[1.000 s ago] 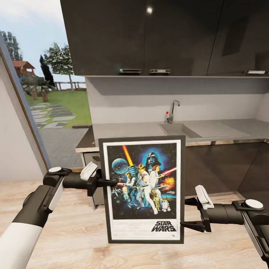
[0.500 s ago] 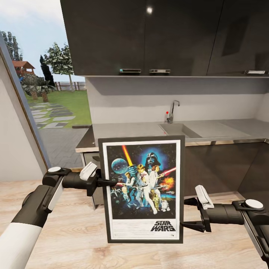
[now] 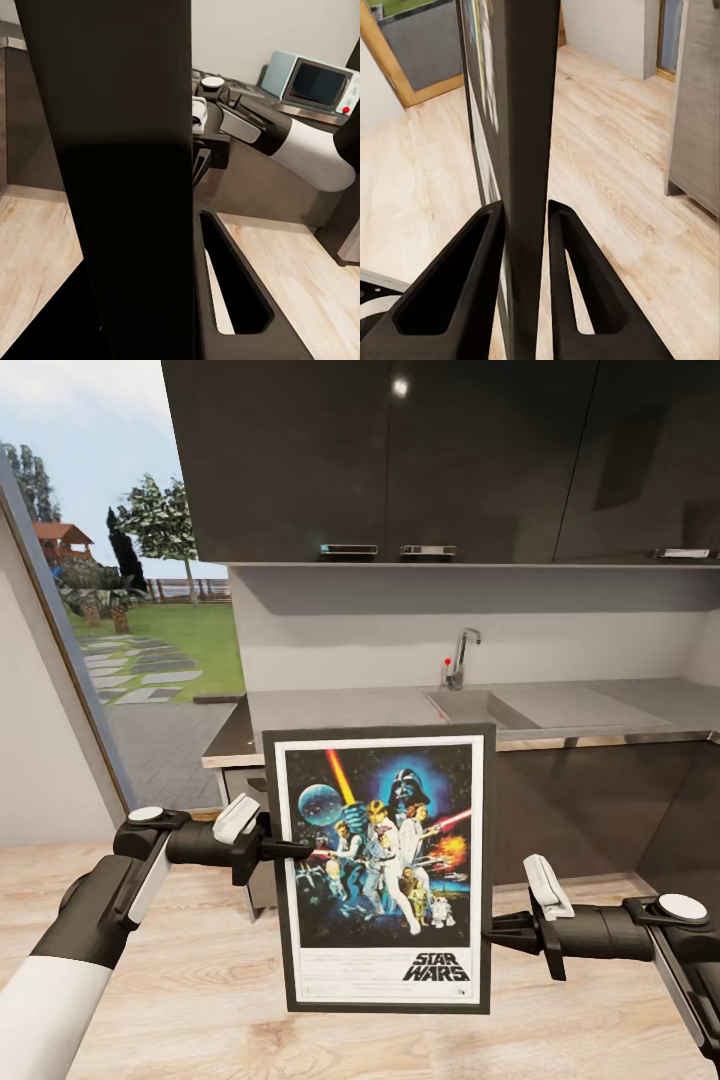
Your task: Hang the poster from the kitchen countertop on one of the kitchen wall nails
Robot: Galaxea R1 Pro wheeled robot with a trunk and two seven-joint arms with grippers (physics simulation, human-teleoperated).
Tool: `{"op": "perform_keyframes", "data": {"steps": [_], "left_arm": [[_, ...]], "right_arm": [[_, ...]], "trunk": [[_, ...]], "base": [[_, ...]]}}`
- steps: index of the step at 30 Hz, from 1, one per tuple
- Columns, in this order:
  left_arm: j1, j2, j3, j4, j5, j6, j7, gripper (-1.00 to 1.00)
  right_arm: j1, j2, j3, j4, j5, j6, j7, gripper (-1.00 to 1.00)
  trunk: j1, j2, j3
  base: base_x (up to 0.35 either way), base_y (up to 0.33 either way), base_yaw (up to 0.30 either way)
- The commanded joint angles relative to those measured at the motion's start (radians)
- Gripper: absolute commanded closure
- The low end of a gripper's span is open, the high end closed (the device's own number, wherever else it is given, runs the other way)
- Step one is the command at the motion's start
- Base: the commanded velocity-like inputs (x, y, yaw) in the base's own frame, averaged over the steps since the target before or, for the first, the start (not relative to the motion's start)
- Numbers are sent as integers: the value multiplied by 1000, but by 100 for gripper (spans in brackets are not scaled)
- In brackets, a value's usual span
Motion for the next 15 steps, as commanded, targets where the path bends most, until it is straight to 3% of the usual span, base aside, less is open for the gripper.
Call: {"op": "perform_keyframes", "data": {"steps": [1,5,6,15], "left_arm": [[-1,0,0,0,0,10,2,100],[-1,0,0,2,0,11,2,100],[-1,0,1,3,0,11,2,-100],[-1,0,2,4,0,12,2,-100]], "right_arm": [[0,0,6,-1,-1,15,7,100],[0,0,6,-1,-1,15,7,100],[0,0,6,-1,-1,15,7,100],[0,1,6,-1,-1,16,7,100]], "trunk": [[0,-1,-1],[0,-1,-1],[0,-1,-1],[0,-1,-1]], "base": [[0,0,0],[0,0,0],[0,0,0],[0,0,0]]}}
